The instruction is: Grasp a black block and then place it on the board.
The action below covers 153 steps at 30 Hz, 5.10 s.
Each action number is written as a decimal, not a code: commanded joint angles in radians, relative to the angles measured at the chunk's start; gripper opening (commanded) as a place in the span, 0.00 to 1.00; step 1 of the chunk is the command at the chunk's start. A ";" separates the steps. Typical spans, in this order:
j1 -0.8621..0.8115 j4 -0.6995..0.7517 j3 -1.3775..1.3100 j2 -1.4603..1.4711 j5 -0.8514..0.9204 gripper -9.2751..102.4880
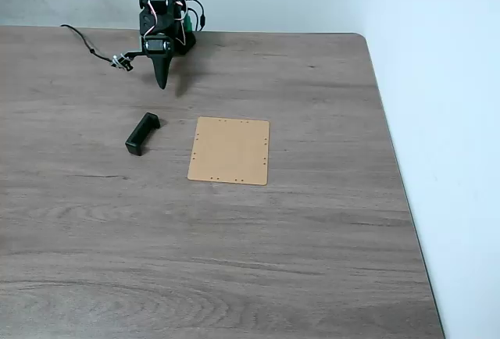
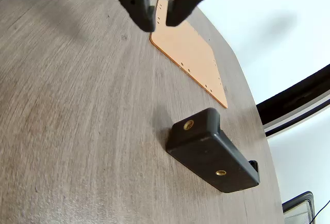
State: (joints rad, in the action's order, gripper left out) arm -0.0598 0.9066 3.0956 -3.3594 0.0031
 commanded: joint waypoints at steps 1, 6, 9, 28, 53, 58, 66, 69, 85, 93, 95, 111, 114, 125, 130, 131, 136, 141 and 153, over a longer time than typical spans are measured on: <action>-0.008 0.006 0.009 -0.018 -0.009 0.08; -0.008 0.006 0.009 -0.018 -0.009 0.08; -0.008 0.006 0.009 -0.018 -0.009 0.08; -0.008 0.006 0.009 -0.018 -0.009 0.08; -0.008 0.006 0.009 -0.018 -0.009 0.08; -0.008 0.006 0.009 -0.018 -0.009 0.08; -0.008 0.006 0.009 -0.018 -0.008 0.08; -0.008 0.006 0.009 -0.018 -0.005 0.10; -0.032 -0.046 0.023 -0.017 0.115 0.08; -0.106 -0.140 -0.155 0.242 0.442 0.08; -0.123 -0.164 -0.229 0.344 0.505 0.08; -0.204 -0.072 -0.770 0.989 0.919 0.30; -0.212 -0.060 -0.839 1.086 0.983 0.30; -0.209 -0.044 -0.986 1.336 1.221 0.31; -0.193 -0.061 -1.032 1.410 1.243 0.31; -0.190 -0.061 -1.046 1.425 1.244 0.32; -0.173 -0.049 -1.104 1.486 1.250 0.32; -0.167 -0.044 -1.135 1.532 1.259 0.32; -0.161 -0.060 -1.195 1.658 1.275 0.31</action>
State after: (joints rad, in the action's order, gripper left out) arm -0.2224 0.8514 1.9558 -1.6858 1.2609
